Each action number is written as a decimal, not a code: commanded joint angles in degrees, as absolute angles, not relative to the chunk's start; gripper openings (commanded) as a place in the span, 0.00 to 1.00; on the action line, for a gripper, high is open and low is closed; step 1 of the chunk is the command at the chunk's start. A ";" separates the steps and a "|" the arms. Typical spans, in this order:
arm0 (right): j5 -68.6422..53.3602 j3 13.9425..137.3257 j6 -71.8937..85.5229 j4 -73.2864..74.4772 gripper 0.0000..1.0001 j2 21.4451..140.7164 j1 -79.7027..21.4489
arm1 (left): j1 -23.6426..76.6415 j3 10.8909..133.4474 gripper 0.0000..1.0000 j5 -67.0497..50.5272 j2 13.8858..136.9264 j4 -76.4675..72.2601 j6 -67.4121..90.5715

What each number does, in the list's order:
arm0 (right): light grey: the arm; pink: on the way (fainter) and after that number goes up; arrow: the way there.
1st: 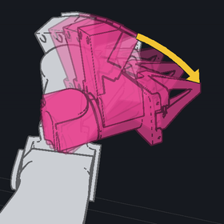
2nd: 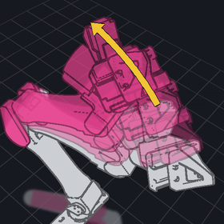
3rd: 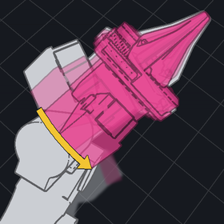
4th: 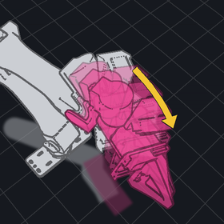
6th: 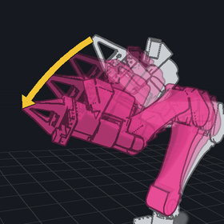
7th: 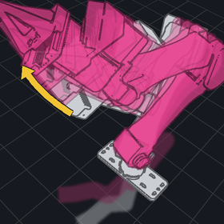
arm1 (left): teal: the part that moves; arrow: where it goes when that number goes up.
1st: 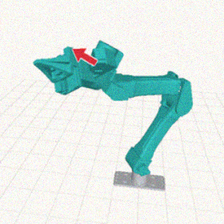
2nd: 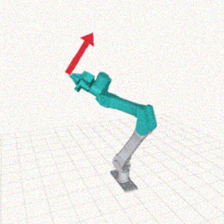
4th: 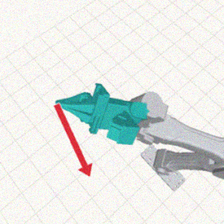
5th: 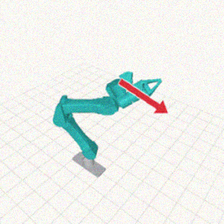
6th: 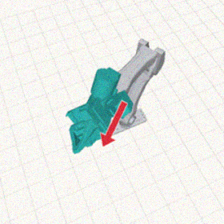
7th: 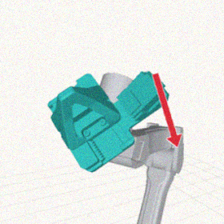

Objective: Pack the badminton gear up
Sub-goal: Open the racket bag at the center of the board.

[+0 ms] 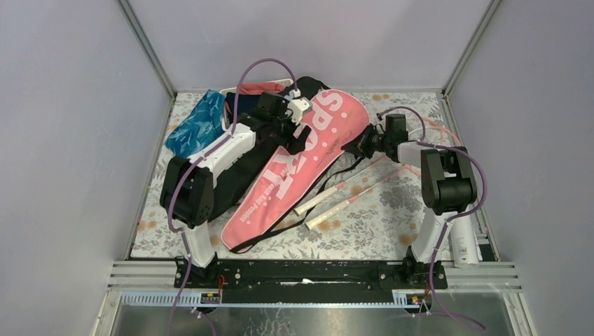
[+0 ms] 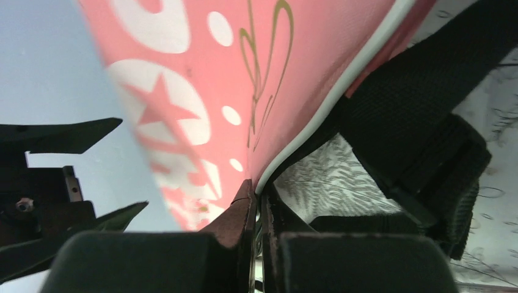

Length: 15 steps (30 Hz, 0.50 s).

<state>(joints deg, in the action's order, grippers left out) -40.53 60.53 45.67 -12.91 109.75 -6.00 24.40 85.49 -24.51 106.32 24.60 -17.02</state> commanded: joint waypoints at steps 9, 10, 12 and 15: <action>-47.28 61.69 55.99 -23.50 0.00 104.61 -6.68 | 24.87 83.17 0.99 -12.60 98.04 16.59 -16.53; -47.35 61.76 56.33 -23.68 0.00 104.45 -6.75 | 25.02 83.13 0.99 -15.80 97.28 17.31 -16.99; -47.50 62.08 56.83 -23.86 0.00 104.17 -6.77 | 25.47 82.91 0.99 -21.38 96.30 19.12 -17.73; -47.56 62.67 57.13 -23.58 0.00 103.66 -6.77 | 27.14 81.28 0.99 -27.25 95.28 21.41 -19.69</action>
<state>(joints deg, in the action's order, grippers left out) -44.71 60.49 54.52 -20.34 107.59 -6.02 25.17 83.50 -17.17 97.47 19.46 -16.43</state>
